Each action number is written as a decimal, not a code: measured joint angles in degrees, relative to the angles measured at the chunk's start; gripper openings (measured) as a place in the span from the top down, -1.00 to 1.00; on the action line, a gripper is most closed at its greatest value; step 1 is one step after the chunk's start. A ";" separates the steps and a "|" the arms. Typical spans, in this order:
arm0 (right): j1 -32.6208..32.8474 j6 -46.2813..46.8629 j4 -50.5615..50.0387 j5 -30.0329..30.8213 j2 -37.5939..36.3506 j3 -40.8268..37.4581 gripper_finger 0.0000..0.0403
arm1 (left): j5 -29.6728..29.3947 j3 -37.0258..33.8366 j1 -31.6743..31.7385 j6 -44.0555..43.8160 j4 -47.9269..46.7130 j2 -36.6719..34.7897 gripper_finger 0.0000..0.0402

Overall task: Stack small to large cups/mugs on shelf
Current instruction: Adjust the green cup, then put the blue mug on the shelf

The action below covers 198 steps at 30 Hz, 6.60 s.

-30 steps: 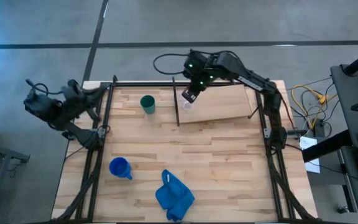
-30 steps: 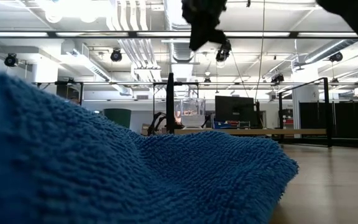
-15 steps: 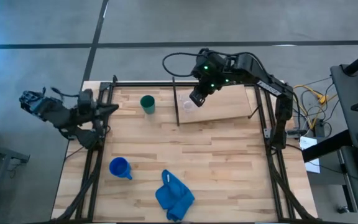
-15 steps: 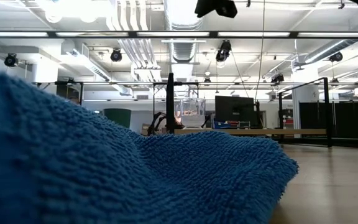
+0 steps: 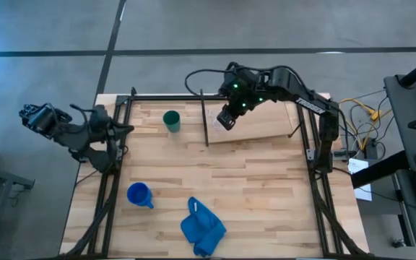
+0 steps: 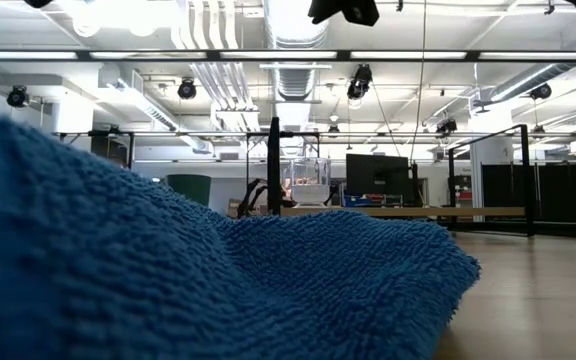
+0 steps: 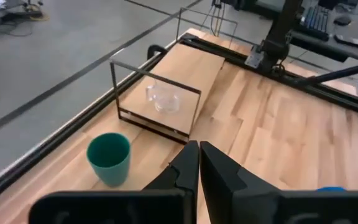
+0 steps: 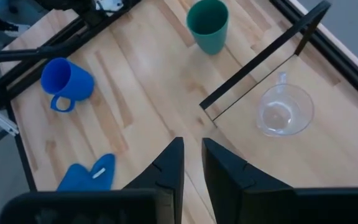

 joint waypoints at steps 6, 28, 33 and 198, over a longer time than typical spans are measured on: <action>2.03 -0.36 0.02 0.02 0.00 -0.20 0.74 | -1.16 -0.37 0.07 6.10 0.33 -0.09 1.00; 7.75 0.63 0.50 0.02 0.00 -0.20 0.74 | -7.34 -11.46 4.73 -10.21 1.48 -0.19 0.44; 7.71 0.63 0.55 0.02 0.02 -0.22 0.74 | 0.27 -12.87 7.24 -5.17 10.33 1.51 0.43; 11.79 -0.93 -0.94 10.56 0.04 -0.23 0.74 | 49.75 -14.64 8.11 9.50 -5.46 28.96 0.41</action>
